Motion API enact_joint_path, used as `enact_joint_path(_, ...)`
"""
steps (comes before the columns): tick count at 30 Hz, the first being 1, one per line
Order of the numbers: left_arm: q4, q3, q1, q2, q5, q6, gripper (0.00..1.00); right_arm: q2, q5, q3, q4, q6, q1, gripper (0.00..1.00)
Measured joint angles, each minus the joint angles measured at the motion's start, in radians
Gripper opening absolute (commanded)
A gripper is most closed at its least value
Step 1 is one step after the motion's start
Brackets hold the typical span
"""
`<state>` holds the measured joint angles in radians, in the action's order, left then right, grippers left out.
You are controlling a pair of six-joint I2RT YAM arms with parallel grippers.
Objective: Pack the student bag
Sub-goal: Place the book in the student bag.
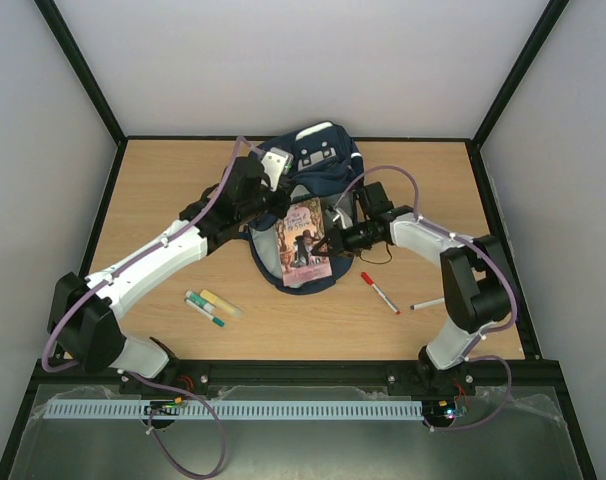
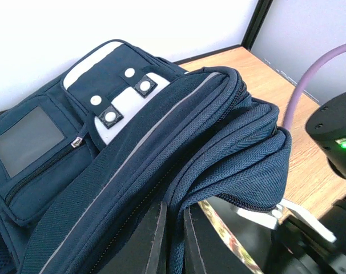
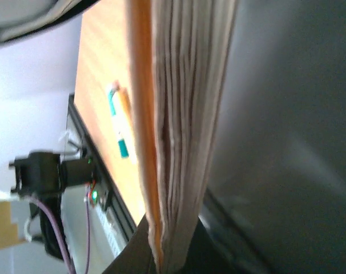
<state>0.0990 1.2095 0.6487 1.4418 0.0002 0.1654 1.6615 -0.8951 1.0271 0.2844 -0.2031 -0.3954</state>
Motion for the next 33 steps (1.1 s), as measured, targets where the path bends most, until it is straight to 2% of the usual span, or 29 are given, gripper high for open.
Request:
enact_joint_path(8, 0.0, -0.005, -0.003, -0.01, 0.003, 0.0, 0.02, 0.116, 0.084, 0.005, -0.248, -0.224, 0.0, 0.01)
enact_joint_path(18, -0.003, -0.006, -0.004, -0.016, 0.003, 0.0, 0.02, 0.24, 0.098, 0.117, -0.364, -0.277, -0.005, 0.03)
enact_joint_path(22, -0.004, -0.006, -0.004, -0.016, 0.003, 0.0, 0.02, 0.251, 0.126, 0.132, -0.365, -0.278, -0.005, 0.19)
enact_joint_path(25, -0.004, -0.007, -0.004, -0.016, 0.002, 0.0, 0.02, 0.25, 0.157, 0.135, -0.351, -0.264, -0.005, 0.38)
enact_joint_path(27, -0.004, -0.007, -0.004, -0.016, 0.0, 0.0, 0.02, 0.246, 0.183, 0.137, -0.328, -0.243, -0.005, 0.47)
enact_joint_path(31, -0.004, -0.007, -0.004, -0.016, -0.004, -0.001, 0.03, 0.213, 0.248, 0.137, -0.247, -0.187, -0.005, 0.59)
enact_joint_path(33, -0.003, -0.007, -0.004, -0.02, -0.006, -0.001, 0.03, 0.182, 0.285, 0.136, -0.199, -0.148, -0.005, 0.6)
